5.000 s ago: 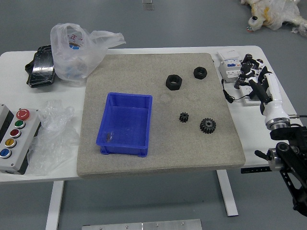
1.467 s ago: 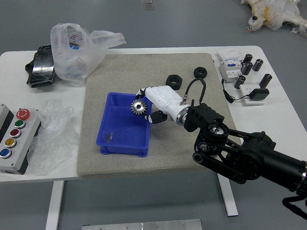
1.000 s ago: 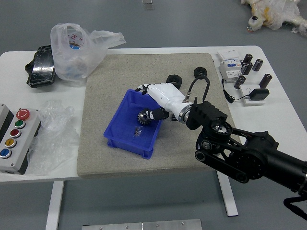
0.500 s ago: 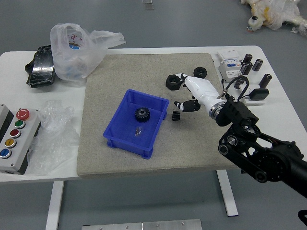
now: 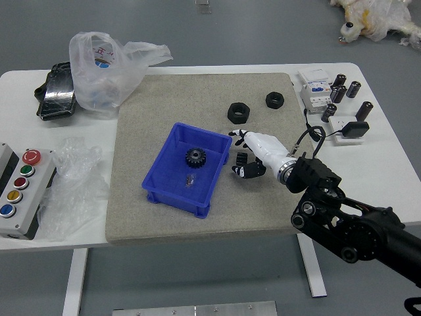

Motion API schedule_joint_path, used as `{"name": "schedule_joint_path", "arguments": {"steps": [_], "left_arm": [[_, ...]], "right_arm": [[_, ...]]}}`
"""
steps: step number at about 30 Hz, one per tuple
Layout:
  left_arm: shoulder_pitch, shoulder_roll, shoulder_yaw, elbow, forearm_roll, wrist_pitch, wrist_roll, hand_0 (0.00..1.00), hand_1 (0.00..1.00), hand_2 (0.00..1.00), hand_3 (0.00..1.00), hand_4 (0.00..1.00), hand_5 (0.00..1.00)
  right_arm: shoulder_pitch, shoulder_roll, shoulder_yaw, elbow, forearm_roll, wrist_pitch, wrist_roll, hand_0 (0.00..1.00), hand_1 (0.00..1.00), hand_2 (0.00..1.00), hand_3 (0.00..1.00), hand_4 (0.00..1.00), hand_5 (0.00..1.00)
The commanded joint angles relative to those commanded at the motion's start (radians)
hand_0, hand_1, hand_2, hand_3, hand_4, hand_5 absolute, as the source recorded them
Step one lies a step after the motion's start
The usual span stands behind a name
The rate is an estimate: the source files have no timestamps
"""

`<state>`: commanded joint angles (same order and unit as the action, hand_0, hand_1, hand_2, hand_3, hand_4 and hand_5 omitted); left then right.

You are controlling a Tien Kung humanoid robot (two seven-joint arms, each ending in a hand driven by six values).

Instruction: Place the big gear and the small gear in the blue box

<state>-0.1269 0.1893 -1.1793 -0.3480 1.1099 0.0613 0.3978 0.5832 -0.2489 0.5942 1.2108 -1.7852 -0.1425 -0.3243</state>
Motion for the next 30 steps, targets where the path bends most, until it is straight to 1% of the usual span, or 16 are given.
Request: {"name": "schedule_joint_path", "arguments": {"steps": [1,2,7,8,13,14,19,20,30], "left_arm": [[0.0,0.0,-0.001,0.0,0.001,0.0,0.001,0.695,0.623,0.571,0.665,0.636,0.376],[0.001,0.0,-0.001,0.0,0.002,-0.001,0.001,0.695,0.623,0.572,0.665,0.636,0.376],[0.001,0.0,-0.003,-0.001,0.005,-0.002,0.003,0.695,0.623,0.572,0.665,0.636,0.376],[0.0,0.0,-0.002,-0.001,0.005,-0.003,0.003,0.695,0.623,0.571,0.665,0.636,0.376],[0.0,0.0,-0.001,-0.001,0.004,-0.003,0.003,0.695,0.623,0.571,0.665,0.636,0.376],[0.0,0.0,-0.001,-0.001,0.005,-0.003,0.003,0.695,0.623,0.572,0.664,0.636,0.376],[-0.001,0.0,-0.001,0.0,0.006,-0.004,0.002,0.695,0.623,0.572,0.664,0.636,0.376],[-0.001,0.0,0.0,0.0,0.006,-0.004,0.002,0.695,0.623,0.572,0.665,0.636,0.376],[0.0,-0.001,0.001,0.0,0.006,-0.005,0.0,0.695,0.623,0.572,0.664,0.637,0.376]], "right_arm": [[0.006,0.004,-0.011,-0.009,0.006,0.002,-0.002,0.365,0.729,0.775,0.877,0.75,0.098],[0.011,0.007,-0.019,-0.016,0.01,0.004,-0.003,0.357,0.719,0.711,0.861,0.752,0.102],[0.03,0.021,-0.05,-0.054,0.026,0.012,-0.012,0.357,0.719,0.711,0.861,0.752,0.102],[0.031,0.023,-0.054,-0.059,0.027,0.012,-0.013,0.325,0.638,0.514,0.735,0.557,0.018],[0.033,0.024,-0.07,-0.073,0.03,0.007,-0.019,0.325,0.638,0.514,0.735,0.557,0.018],[0.032,0.024,-0.072,-0.075,0.029,0.005,-0.019,0.302,0.572,0.413,0.625,0.492,0.01],[0.031,0.024,-0.074,-0.076,0.016,-0.011,-0.017,0.302,0.572,0.413,0.625,0.492,0.01],[0.031,0.024,-0.074,-0.076,0.012,-0.013,-0.016,0.283,0.508,0.355,0.495,0.353,0.002],[0.03,0.01,-0.055,-0.087,-0.003,-0.02,-0.016,0.281,0.501,0.359,0.494,0.338,0.002]]}}
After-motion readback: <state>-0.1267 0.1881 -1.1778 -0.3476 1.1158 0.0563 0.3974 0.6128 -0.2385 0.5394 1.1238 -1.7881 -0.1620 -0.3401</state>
